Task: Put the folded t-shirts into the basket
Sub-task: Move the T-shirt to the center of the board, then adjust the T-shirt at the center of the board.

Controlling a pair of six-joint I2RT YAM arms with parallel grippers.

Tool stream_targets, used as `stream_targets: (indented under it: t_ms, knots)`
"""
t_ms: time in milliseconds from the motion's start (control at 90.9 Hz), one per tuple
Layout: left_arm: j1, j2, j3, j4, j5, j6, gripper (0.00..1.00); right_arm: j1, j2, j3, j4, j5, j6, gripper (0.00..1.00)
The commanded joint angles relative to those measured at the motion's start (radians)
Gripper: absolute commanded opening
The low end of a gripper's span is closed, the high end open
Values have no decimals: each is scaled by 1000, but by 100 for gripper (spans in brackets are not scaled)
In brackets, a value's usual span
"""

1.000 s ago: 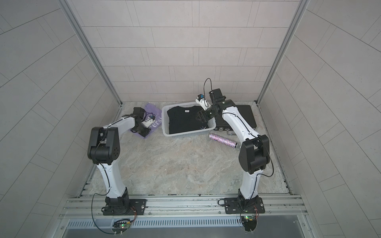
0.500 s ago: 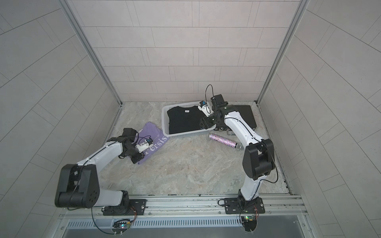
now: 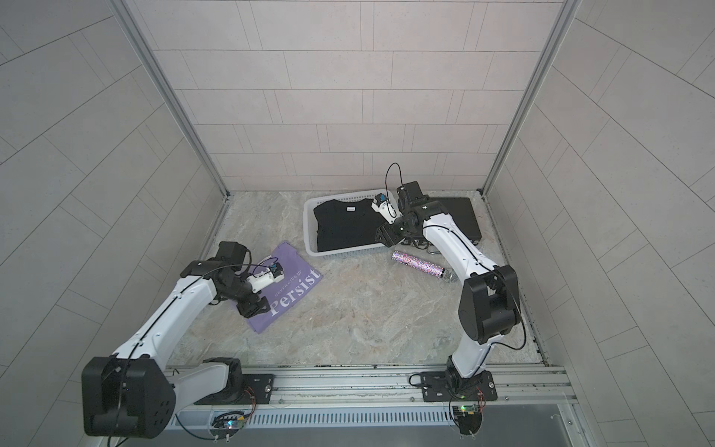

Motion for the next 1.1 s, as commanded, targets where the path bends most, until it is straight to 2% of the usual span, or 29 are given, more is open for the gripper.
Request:
stream_targets:
  t_ms: [0, 187, 396, 605, 726, 858, 1089]
  knots:
    - [16, 94, 71, 21, 68, -163, 70, 2, -51, -43, 48, -23, -17, 65]
    - [60, 403, 268, 159, 37, -350, 69, 3, -86, -88, 75, -44, -14, 65]
    - [59, 728, 540, 141, 81, -423, 68, 2, -119, -113, 89, -64, -9, 65]
    - [55, 925, 715, 105, 46, -441, 68, 3, -142, -131, 97, -64, -13, 65]
    - [53, 984, 758, 89, 43, -435, 66, 3, -152, -135, 99, -56, -21, 65]
    - [31, 1004, 757, 46, 80, -412, 48, 1, -167, -141, 103, -42, -25, 65]
    - [-8, 811, 506, 132, 169, -360, 26, -6, -177, -144, 105, -34, -29, 65]
